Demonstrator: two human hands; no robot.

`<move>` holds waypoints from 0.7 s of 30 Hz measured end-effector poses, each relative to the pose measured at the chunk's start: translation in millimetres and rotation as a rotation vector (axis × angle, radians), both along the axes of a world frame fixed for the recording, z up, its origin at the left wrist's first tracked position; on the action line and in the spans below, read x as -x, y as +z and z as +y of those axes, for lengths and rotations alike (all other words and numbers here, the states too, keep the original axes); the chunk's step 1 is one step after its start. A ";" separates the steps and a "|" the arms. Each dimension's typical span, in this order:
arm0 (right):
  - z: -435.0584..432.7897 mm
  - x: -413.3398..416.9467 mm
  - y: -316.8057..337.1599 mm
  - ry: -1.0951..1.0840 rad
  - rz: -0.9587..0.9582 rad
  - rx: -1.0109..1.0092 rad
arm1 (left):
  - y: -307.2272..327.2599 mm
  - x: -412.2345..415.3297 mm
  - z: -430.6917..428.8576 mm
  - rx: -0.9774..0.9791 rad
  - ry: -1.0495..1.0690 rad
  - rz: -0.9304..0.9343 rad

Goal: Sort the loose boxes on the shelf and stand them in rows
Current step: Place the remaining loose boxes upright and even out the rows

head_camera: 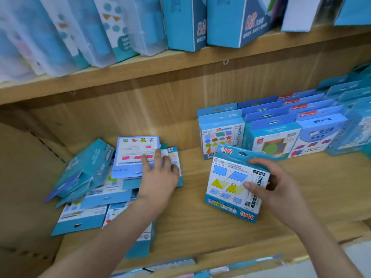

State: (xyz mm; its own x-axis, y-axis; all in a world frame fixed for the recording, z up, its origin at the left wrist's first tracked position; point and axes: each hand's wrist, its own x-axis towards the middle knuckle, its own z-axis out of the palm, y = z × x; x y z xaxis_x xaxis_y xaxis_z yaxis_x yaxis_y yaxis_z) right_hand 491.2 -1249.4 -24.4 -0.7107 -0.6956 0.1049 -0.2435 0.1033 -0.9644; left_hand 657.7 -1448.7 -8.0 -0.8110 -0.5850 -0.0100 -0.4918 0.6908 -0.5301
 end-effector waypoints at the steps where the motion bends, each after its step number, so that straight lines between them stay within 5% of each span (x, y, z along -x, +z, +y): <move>1: -1.9 -2.1 0.1 0.005 -0.004 0.000 | 4.1 -1.4 -4.7 -0.018 -0.005 0.019; 12: 5.5 -1.0 16.1 -0.022 0.031 0.058 | 53.8 -41.1 20.5 -0.106 -0.399 0.079; 21: 31.2 16.8 28.9 -0.084 0.217 0.132 | 70.7 -6.3 86.5 -0.215 -0.563 -0.134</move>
